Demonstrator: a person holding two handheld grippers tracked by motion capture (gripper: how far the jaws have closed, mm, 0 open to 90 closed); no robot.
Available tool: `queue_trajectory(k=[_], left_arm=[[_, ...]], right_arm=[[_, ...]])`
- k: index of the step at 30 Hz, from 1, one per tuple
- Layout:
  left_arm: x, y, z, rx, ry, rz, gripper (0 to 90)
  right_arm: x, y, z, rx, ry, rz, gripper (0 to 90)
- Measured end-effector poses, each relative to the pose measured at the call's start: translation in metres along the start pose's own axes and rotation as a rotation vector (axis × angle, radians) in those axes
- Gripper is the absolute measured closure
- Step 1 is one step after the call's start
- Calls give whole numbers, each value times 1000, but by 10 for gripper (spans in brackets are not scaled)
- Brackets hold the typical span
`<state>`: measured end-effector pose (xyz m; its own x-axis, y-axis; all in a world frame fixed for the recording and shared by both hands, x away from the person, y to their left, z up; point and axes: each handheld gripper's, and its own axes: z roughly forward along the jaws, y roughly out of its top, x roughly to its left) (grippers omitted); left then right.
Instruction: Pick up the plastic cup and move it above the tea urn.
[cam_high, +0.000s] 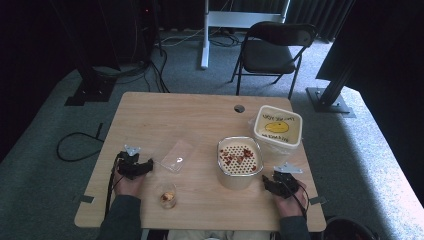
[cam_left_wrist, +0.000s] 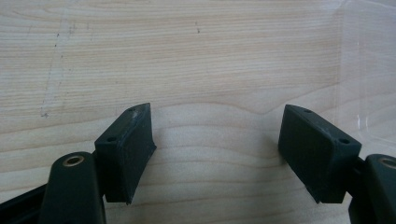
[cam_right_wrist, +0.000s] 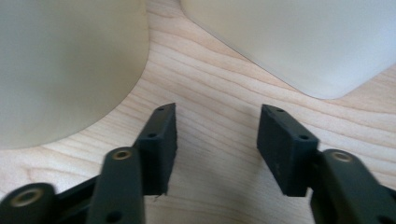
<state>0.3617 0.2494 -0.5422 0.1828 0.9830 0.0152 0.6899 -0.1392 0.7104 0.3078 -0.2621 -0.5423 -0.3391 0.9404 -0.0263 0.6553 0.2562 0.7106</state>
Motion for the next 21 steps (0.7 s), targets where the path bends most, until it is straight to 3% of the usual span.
queue_trajectory(k=[3,10,13,15,18,21], left_arm=[[-1,2,-2,19,-3,3,294],[1,5,-5,37,-11,-15,404],[4,10,-16,7,-19,-41,405],[5,11,-19,-3,-22,-47,406],[2,15,-31,-21,10,-54,436],[-2,18,-40,-48,3,-49,442]], right_arm=[[-3,-3,1,-13,14,28,402],[-4,-7,0,-40,22,24,381],[-4,-10,-1,-51,24,20,374],[-4,-11,-1,-53,25,20,374],[-3,-11,-1,-55,23,21,368],[-3,-11,-1,-55,23,22,367]])
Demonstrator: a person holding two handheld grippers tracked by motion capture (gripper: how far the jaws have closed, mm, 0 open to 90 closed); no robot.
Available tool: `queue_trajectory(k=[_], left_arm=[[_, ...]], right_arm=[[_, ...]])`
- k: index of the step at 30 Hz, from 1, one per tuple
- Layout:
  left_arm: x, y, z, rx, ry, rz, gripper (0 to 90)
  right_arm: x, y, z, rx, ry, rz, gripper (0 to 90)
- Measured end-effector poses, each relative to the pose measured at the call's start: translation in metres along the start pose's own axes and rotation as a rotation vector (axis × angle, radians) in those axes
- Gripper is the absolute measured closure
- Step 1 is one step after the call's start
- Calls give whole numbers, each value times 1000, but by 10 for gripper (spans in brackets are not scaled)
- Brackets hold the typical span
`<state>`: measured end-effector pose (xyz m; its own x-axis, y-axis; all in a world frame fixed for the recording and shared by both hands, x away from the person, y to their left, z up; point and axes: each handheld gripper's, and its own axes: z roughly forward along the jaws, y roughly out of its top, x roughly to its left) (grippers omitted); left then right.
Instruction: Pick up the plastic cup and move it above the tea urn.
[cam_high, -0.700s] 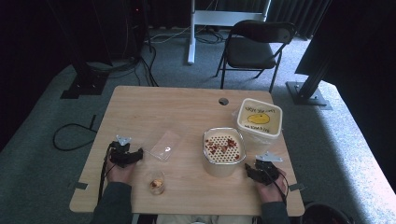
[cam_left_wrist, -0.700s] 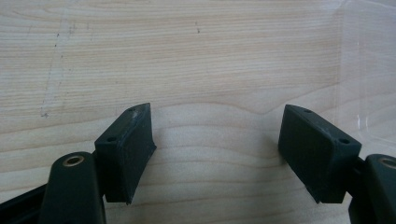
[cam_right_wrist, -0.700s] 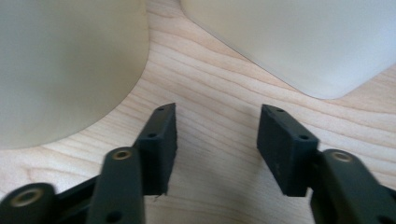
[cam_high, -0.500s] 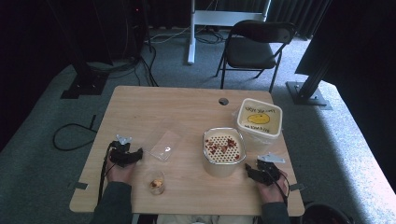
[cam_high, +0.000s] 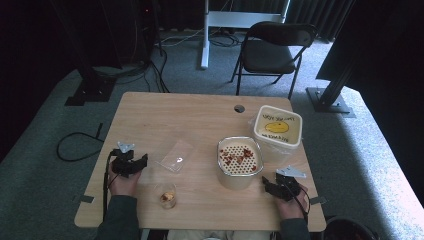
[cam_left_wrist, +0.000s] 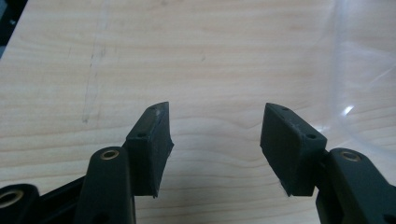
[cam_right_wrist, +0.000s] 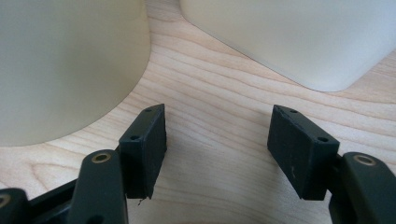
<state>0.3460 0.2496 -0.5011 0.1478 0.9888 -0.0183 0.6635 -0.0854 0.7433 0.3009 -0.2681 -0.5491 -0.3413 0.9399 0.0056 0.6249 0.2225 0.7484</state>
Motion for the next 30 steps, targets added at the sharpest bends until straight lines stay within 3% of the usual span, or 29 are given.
queue_trajectory(k=[4,6,7,9,14,15,20,23,30], left_arm=[[-8,6,-14,-35,-24,10,457],[-8,8,-19,-53,-67,-16,466],[-8,8,-19,-53,-67,-16,473],[-10,11,-19,-43,-114,-23,485],[-25,18,-8,2,-143,39,512],[-29,20,0,32,-138,54,541],[-32,23,16,77,-127,87,684],[-31,24,20,80,-147,97,794],[-27,32,20,48,-208,80,840]], right_arm=[[0,0,0,0,0,0,367],[0,0,0,0,0,0,367],[0,0,0,0,0,0,367],[0,0,0,0,0,0,367],[0,0,0,0,-1,1,363],[1,0,0,0,-1,2,362],[1,0,0,0,-1,2,360],[1,0,0,0,-1,2,361],[1,0,0,0,0,1,361]])
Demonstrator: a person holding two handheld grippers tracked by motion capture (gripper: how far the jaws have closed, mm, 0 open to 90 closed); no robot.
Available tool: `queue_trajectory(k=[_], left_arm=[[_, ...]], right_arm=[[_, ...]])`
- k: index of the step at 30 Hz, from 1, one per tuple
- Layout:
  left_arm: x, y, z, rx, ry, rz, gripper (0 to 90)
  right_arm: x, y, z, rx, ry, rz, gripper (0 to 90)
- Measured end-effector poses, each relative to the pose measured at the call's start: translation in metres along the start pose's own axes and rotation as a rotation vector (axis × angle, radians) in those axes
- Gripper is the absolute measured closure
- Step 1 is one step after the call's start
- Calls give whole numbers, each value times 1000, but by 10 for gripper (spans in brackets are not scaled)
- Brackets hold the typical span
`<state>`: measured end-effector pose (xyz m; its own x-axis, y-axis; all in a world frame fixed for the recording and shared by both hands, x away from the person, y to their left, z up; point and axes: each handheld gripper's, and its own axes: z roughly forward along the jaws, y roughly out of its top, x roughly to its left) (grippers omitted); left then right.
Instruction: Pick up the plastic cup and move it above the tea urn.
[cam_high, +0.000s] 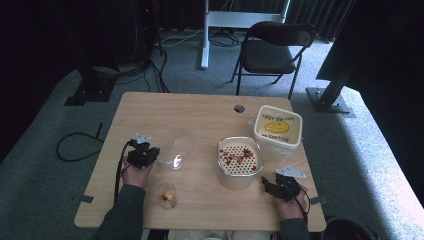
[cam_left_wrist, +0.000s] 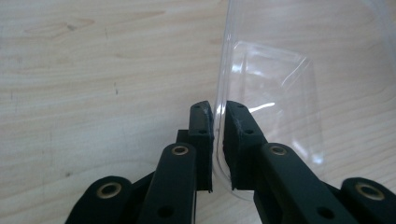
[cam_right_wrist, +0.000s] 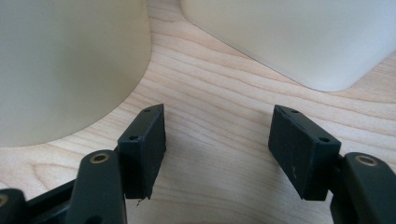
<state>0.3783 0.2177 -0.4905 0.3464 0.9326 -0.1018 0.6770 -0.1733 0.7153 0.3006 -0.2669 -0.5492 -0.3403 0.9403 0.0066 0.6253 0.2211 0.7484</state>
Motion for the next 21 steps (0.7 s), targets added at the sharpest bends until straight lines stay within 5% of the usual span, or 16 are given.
queue_trajectory(k=[4,17,21], left_arm=[[4,15,-5,-31,-86,0,859],[-15,60,-16,-82,-236,93,864],[-24,75,-21,-88,-253,123,864]], right_arm=[[0,0,0,0,1,0,361],[0,0,0,1,2,-2,359],[0,0,0,0,2,-2,360]])
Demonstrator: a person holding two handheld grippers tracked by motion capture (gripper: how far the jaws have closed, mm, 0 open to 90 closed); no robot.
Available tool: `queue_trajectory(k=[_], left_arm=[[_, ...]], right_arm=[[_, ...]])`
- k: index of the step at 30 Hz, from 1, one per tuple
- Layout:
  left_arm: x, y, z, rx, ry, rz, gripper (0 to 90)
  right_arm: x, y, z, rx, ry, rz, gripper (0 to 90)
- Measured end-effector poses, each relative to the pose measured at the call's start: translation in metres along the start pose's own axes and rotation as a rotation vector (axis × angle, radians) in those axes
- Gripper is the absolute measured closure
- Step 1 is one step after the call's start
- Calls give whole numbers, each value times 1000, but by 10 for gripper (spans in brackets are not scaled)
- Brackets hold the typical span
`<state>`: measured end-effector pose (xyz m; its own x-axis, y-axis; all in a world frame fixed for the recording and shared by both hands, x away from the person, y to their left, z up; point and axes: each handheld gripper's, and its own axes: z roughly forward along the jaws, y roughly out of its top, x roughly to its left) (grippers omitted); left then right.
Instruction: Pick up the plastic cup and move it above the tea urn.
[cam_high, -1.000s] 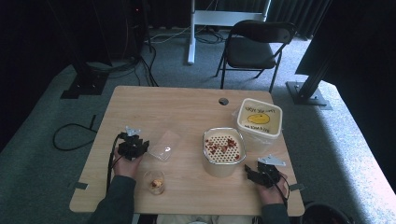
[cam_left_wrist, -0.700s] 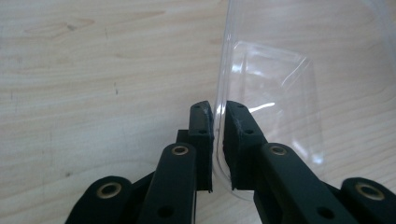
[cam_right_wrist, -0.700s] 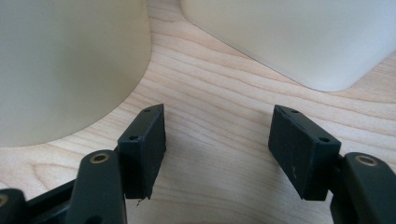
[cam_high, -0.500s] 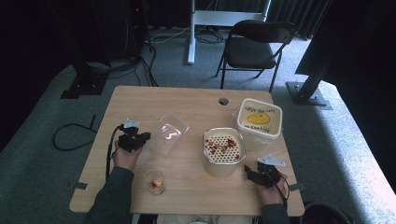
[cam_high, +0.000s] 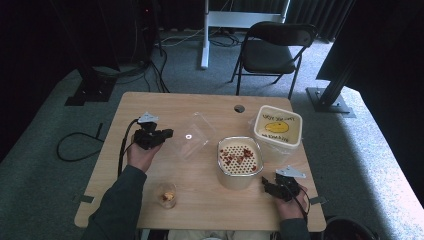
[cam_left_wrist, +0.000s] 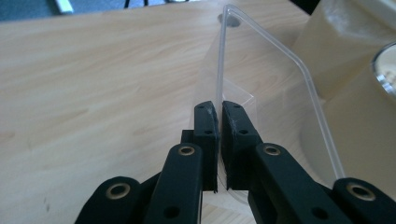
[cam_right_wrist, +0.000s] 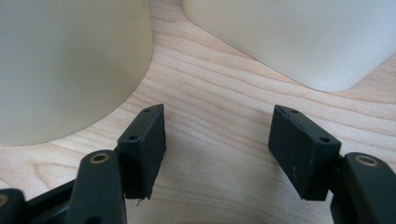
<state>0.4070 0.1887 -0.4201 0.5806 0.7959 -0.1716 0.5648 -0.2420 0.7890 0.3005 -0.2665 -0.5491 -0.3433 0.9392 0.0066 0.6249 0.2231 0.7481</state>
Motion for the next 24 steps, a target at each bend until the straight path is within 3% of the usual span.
queue_trajectory(k=[7,16,18,22,24], left_arm=[[-12,28,-3,-14,-38,29,865],[-29,60,2,-64,-81,16,866],[-33,66,5,-76,-103,-4,867],[-45,80,8,-95,-152,-27,868],[-60,92,10,-105,-155,7,868]], right_arm=[[0,0,0,0,0,0,360],[0,0,0,0,0,0,360],[0,0,0,0,0,1,360],[0,0,0,-1,0,-1,360],[0,0,0,-1,1,0,360]])
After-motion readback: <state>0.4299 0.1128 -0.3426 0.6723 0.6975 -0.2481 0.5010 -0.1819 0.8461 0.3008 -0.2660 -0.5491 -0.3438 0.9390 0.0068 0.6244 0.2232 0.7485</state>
